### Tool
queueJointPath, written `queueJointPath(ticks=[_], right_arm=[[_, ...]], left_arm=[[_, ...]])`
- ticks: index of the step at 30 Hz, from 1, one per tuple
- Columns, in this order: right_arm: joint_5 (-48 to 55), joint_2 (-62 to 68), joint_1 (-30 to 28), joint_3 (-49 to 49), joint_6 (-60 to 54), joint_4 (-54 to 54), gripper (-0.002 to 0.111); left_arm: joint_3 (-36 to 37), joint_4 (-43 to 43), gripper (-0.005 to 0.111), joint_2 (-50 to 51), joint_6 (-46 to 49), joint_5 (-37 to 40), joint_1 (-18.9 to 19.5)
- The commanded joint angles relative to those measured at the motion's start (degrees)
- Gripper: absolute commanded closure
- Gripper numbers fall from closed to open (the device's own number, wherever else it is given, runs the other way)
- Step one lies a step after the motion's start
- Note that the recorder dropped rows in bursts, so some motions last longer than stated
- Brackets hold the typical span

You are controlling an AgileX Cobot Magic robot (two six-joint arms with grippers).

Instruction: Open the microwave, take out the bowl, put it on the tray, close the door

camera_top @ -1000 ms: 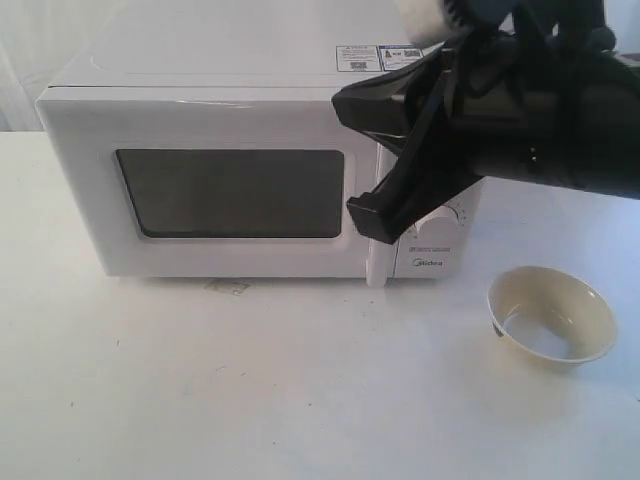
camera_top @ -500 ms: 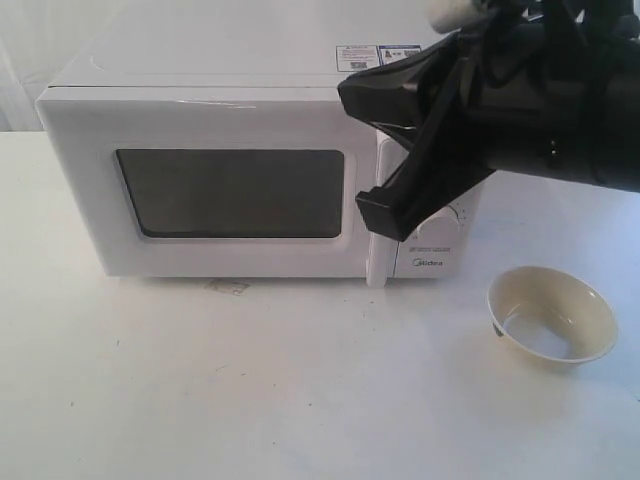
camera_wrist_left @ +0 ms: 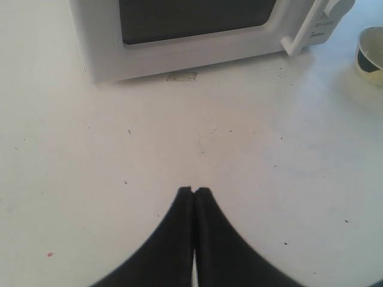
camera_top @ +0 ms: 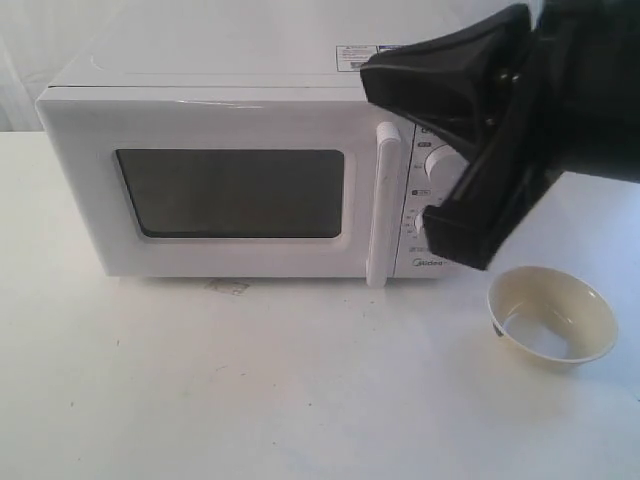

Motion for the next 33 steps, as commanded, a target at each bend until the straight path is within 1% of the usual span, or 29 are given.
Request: queueJointPath(ticks=[1,7,11,14,19,23,27,30,33], right_arm=[[2.9,-5.4,0.3,0.2,0.3,-0.5,0.108],[10.7,-12.6,0.3,0.4,0.3,-5.9,0.108],[11.4,-18.0,-0.5,3.2,0.3,-7.0,0.108],[11.0,-22.5,-2.4,6.1,0.3,-7.1,0.108],[9.7,-30.7,-7.0,11.7,0.8,-7.1,0.108],[3.8,-36.7,-11.5,16.8,4.1,-7.1,0.108],[-0.9,-43.7,-18.3,23.5,7.7,-7.1,0.108],[-1.1,-47.3,-23.0,28.0,8.0,-7.1,0.108],[-2.6,-47.8,-24.4,31.3,10.0,-7.1,0.108]], left_arm=[[0.1,-0.3,0.107,-0.4,-0.2,0.4,-0.2],[0.1,-0.3,0.107,-0.4,-0.2,0.4,-0.2],[0.1,-0.3,0.107,-0.4,-0.2,0.4,-0.2],[0.1,-0.3,0.107,-0.4,-0.2,0.4,-0.2],[0.1,-0.3,0.107,-0.4,-0.2,0.4,-0.2],[0.1,-0.3,0.107,-0.4,-0.2,0.4,-0.2],[0.1,-0.3,0.107,-0.4,-0.2,0.4,-0.2],[0.1,-0.3,0.107,-0.4,-0.2,0.4,-0.2],[0.1,-0.3,0.107,-0.4,-0.2,0.4,-0.2]])
